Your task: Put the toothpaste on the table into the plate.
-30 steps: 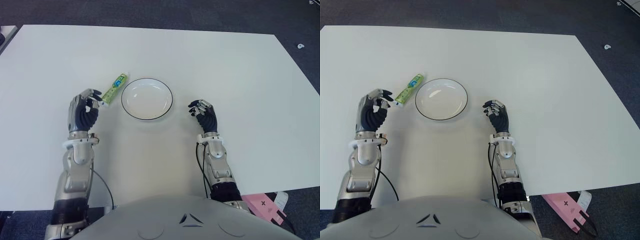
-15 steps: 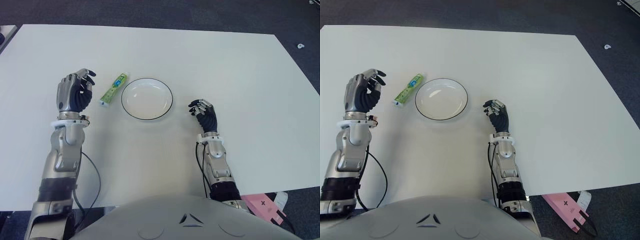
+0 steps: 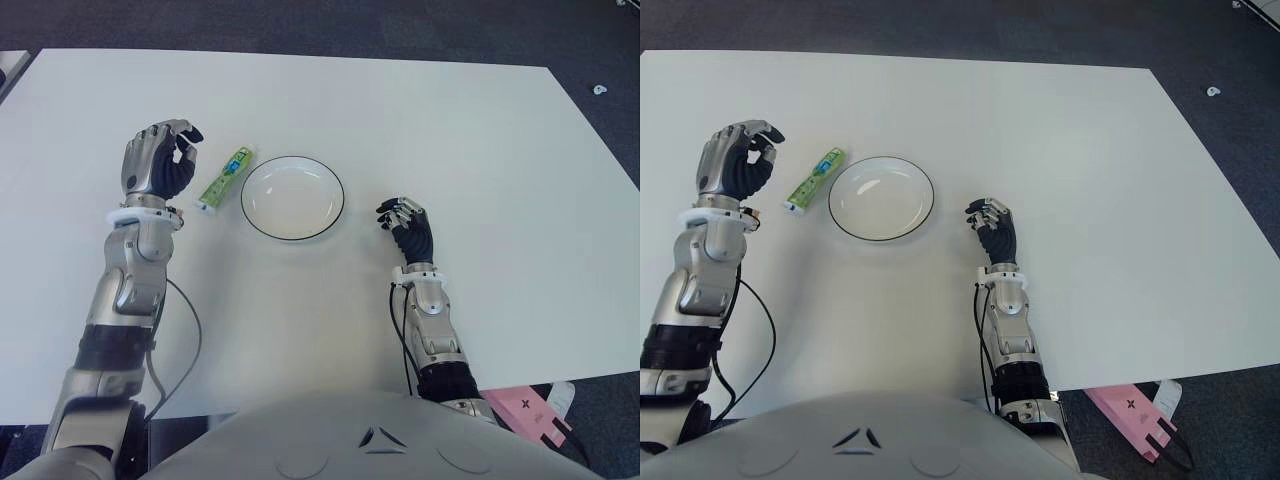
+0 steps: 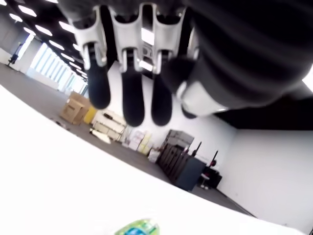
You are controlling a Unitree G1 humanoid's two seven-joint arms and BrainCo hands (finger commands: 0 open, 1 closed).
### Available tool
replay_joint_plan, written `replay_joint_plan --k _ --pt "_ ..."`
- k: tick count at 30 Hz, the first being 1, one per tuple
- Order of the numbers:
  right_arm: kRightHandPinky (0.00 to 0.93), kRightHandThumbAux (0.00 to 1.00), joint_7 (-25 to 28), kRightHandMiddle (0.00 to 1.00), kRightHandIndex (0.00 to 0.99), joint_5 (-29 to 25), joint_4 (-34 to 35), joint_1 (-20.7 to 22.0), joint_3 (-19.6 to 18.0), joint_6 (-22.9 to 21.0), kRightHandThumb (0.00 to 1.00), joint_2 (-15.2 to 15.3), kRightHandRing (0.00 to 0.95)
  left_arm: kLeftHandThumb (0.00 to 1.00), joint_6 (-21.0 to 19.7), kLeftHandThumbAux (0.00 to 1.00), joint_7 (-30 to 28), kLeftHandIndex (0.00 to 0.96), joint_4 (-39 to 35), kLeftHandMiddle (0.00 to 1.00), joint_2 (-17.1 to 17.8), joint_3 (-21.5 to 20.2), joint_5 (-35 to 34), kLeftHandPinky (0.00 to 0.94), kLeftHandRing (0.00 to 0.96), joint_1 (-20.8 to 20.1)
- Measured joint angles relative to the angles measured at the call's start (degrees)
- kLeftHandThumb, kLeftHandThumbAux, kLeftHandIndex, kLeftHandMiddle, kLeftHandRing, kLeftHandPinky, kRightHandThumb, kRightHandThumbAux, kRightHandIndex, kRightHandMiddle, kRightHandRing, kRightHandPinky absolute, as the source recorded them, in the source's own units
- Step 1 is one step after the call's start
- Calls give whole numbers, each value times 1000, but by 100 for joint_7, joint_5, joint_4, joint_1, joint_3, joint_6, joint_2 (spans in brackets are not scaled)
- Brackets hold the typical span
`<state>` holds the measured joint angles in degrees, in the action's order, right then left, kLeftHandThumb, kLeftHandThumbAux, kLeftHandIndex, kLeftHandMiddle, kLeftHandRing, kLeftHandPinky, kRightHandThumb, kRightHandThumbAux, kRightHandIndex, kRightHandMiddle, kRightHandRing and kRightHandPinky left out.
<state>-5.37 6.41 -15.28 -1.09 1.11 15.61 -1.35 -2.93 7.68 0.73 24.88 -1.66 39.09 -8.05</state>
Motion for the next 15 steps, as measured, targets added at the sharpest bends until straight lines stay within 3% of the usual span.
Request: replay_joint_plan --k 10,15 --pt "513 734 0 492 427 5 4 11 -1 -3 703 4 512 532 -95 377 -560 32 1113 82 514 510 17 136 114 -763" --pt "516 733 -5 495 428 4 7 7 -2 -3 704 2 512 553 -290 339 -1146 4 1381 20 698 867 51 147 71 -1132"
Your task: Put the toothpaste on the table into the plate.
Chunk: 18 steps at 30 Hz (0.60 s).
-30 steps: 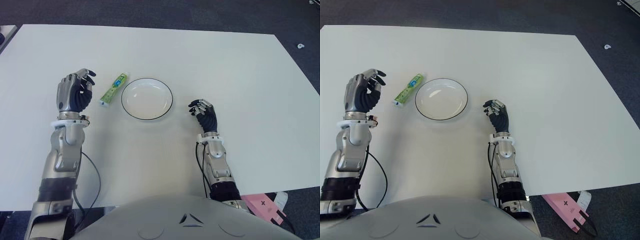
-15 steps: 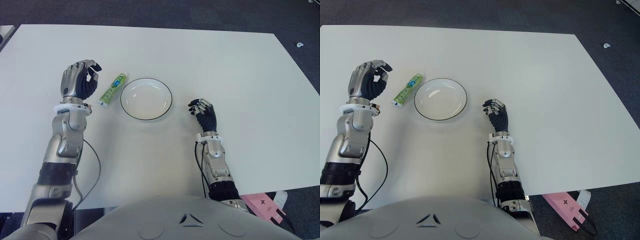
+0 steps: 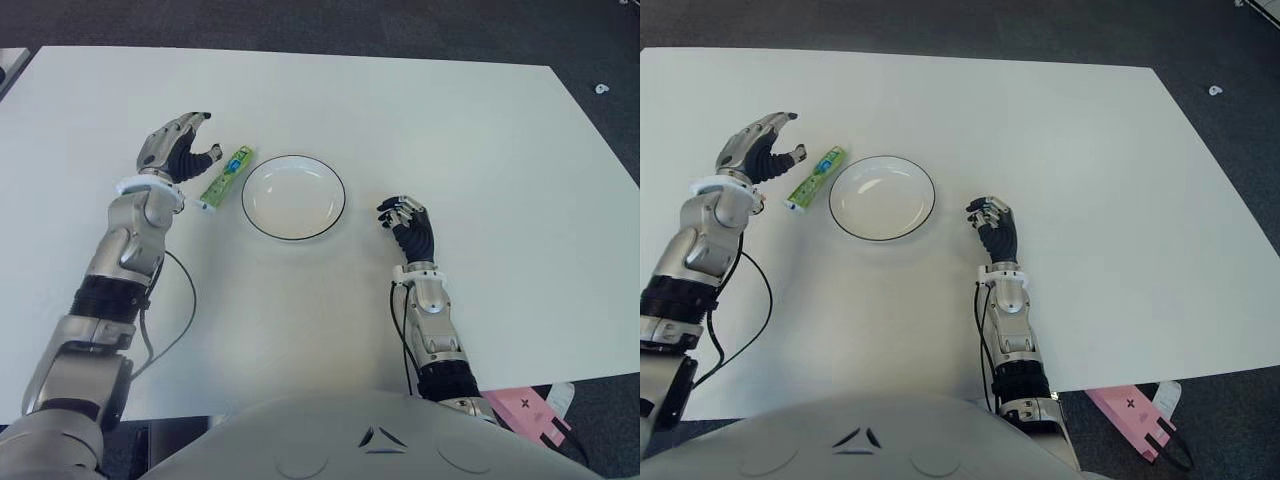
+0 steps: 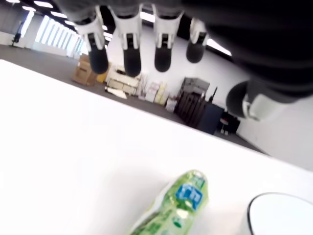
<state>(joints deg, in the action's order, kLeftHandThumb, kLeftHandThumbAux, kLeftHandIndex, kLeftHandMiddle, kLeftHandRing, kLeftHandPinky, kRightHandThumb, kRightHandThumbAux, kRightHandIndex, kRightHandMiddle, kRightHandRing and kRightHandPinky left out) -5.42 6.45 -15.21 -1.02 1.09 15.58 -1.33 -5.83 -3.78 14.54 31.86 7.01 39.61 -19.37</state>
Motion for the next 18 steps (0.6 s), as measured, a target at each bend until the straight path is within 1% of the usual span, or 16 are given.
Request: replay_joint_plan --k 4,7,9,12,18 --pt "519 732 -12 497 429 -4 0 -8 -2 0 705 -8 514 556 -104 312 -408 0 375 5 106 321 50 141 30 -366" --pt "521 732 -17 497 429 -5 6 -13 -6 0 705 -18 514 554 -85 295 -723 0 729 1 163 554 63 124 9 -653" --pt "519 732 -22 497 429 -5 10 -15 -7 0 705 -22 513 543 -28 285 -860 0 995 0 196 698 67 73 3 -831" --pt "518 732 -24 498 428 -5 12 -11 -5 1 705 -20 513 527 118 278 -1016 0 1371 0 249 891 77 33 1 -1058" --pt "518 732 -34 498 428 1 8 -10 -5 2 705 -17 512 507 430 271 -1435 0 2045 0 307 1299 93 4 0 -1498"
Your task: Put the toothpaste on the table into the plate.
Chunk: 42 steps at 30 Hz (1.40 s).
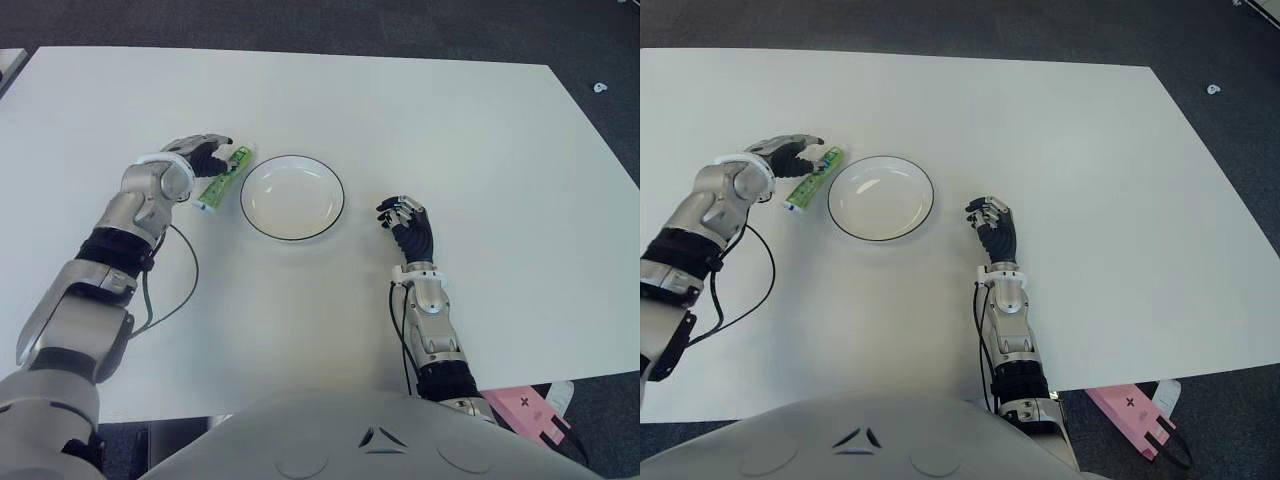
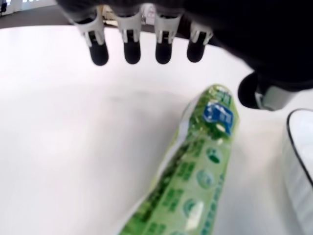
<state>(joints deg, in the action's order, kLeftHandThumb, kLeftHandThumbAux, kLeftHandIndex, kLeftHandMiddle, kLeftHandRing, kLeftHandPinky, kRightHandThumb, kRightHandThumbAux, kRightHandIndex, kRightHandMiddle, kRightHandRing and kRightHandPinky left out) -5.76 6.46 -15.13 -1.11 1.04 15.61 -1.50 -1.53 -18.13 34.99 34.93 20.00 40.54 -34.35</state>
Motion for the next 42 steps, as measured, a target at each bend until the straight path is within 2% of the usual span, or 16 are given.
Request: replay_joint_plan --k 9,17,29,38,42 --pt "523 732 -48 501 430 1 -15 -7 -1 6 705 13 519 489 37 268 -729 0 878 0 -93 379 -21 0 0 -680" --pt "518 734 -50 502 427 3 -48 -28 3 52 705 23 512 436 342 277 -844 0 1936 0 -314 617 -52 0 0 -1279" --pt "520 734 -46 500 427 -1 52 -54 2 -78 703 38 519 367 799 310 -997 0 2482 0 -370 894 -54 0 0 -1561" --pt "493 735 -35 496 426 2 97 -72 8 -102 702 44 501 362 899 325 -1085 0 2536 0 -343 1028 -61 0 0 -1584" --pt "517 735 -32 495 426 2 101 -72 14 -63 703 51 505 374 867 333 -1085 0 2417 0 -306 1024 -93 0 0 -1518"
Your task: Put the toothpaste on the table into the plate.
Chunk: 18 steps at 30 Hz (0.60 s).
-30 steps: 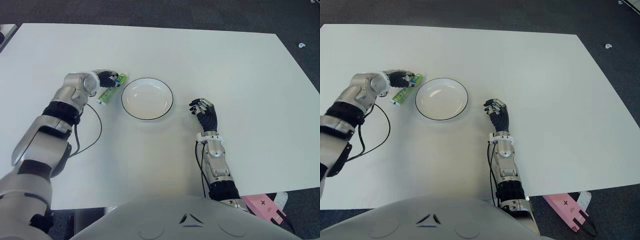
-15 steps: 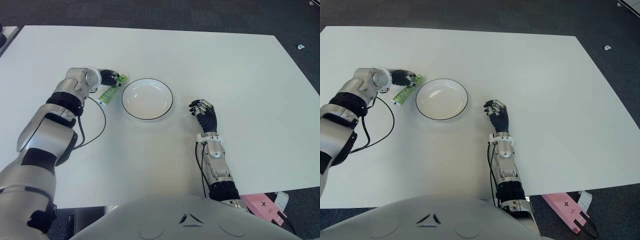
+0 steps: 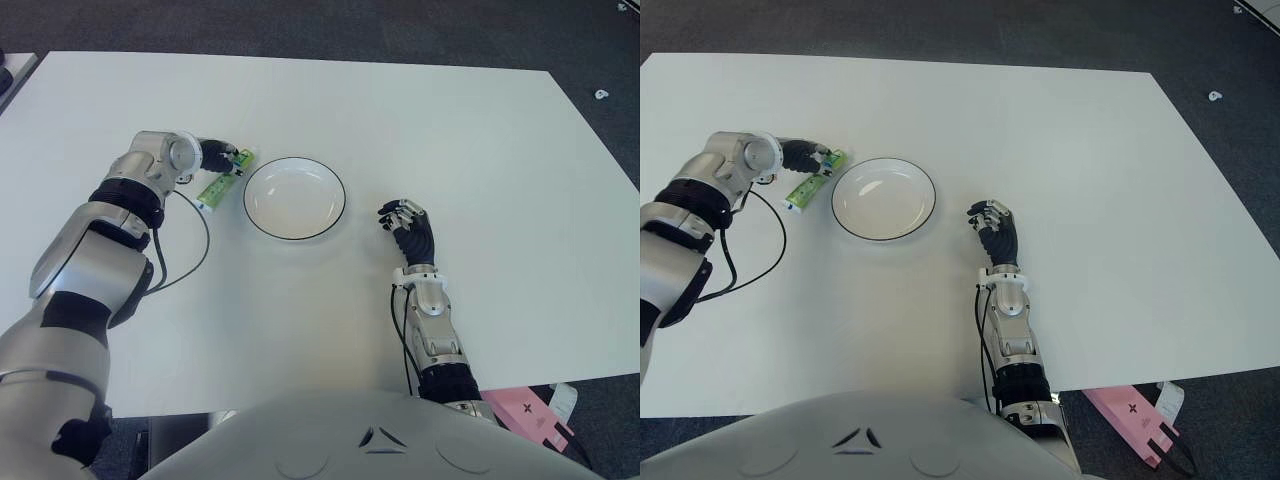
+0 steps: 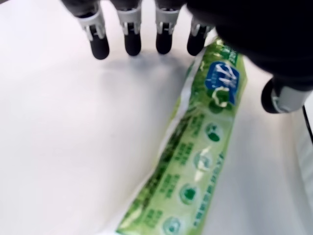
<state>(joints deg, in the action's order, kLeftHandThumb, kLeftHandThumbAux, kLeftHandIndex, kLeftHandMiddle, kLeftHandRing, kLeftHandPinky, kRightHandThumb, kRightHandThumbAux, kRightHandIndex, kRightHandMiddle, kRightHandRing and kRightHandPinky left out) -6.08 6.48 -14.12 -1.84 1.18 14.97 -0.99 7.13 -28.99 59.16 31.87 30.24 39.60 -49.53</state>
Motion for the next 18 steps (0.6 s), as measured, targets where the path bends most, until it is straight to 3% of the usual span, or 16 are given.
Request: replay_joint_plan --k 11,18 --pt "527 734 57 494 426 0 72 -30 0 26 705 9 517 414 -310 317 269 0 -554 0 60 -141 -149 9 0 402" --pt "517 734 61 492 428 3 127 -44 -1 14 704 12 514 428 -717 286 425 0 -1310 0 124 -335 -206 0 0 883"
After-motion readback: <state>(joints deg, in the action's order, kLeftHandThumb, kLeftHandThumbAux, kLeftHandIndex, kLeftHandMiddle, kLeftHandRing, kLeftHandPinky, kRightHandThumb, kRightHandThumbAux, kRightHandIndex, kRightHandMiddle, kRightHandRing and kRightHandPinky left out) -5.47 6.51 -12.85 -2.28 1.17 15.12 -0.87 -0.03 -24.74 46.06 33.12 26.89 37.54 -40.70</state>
